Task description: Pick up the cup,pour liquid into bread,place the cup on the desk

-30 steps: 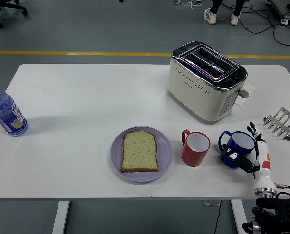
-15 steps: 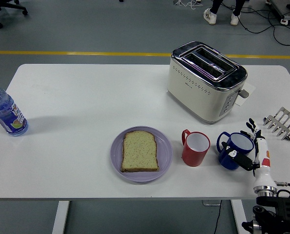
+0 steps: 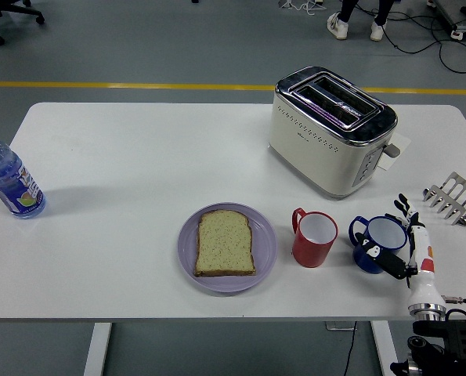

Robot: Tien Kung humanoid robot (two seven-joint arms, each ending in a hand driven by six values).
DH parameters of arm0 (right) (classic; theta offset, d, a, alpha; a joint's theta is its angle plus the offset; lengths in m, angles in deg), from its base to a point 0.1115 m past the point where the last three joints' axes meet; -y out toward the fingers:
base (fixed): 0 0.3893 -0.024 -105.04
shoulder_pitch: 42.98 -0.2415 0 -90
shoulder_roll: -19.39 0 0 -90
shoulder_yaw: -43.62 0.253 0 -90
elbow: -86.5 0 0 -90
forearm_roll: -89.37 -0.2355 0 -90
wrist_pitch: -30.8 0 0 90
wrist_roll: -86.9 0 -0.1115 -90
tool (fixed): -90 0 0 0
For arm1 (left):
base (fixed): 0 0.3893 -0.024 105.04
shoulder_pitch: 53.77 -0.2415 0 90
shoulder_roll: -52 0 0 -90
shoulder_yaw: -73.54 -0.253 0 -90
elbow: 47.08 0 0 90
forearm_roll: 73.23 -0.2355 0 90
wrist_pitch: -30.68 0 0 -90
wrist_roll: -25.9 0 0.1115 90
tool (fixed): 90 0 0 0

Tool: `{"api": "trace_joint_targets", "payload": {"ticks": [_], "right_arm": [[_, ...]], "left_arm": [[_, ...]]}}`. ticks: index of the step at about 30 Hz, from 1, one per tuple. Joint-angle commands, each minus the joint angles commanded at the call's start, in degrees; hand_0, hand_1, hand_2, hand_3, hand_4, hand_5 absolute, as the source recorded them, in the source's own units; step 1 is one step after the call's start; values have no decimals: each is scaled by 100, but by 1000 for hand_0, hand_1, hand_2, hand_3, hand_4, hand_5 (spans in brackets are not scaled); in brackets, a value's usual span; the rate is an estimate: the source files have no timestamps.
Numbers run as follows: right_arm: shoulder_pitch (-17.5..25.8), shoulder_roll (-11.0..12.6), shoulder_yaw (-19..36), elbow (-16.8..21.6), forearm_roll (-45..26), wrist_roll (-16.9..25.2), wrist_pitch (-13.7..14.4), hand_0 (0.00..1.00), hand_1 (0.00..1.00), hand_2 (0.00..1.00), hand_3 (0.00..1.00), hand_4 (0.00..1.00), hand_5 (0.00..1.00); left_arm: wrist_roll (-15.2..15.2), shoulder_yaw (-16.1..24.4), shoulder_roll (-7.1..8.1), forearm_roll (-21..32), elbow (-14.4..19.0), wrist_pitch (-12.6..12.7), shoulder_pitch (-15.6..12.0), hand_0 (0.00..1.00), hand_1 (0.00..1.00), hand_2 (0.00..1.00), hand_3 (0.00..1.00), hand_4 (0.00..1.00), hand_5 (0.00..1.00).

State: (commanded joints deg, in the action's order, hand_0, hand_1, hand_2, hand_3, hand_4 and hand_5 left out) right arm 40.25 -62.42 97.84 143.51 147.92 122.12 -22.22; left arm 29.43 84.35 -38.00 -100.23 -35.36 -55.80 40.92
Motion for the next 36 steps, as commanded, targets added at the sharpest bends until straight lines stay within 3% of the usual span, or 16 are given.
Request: {"api": "trace_joint_targets", "payload": {"ticks": [13,36], "right_arm": [[-40,-5,-177,-248,-122,-8,0,913,735,889,942,959,176],[-475,-305,-184,-704,-257,-19,0,911,733,885,936,934,159]], "left_arm": [[-2,-50,0,12,-3,2,-31,635,646,657,554,324,835],[-2,-27,0,25,7,0,3,635,646,657,553,325,834]]}}
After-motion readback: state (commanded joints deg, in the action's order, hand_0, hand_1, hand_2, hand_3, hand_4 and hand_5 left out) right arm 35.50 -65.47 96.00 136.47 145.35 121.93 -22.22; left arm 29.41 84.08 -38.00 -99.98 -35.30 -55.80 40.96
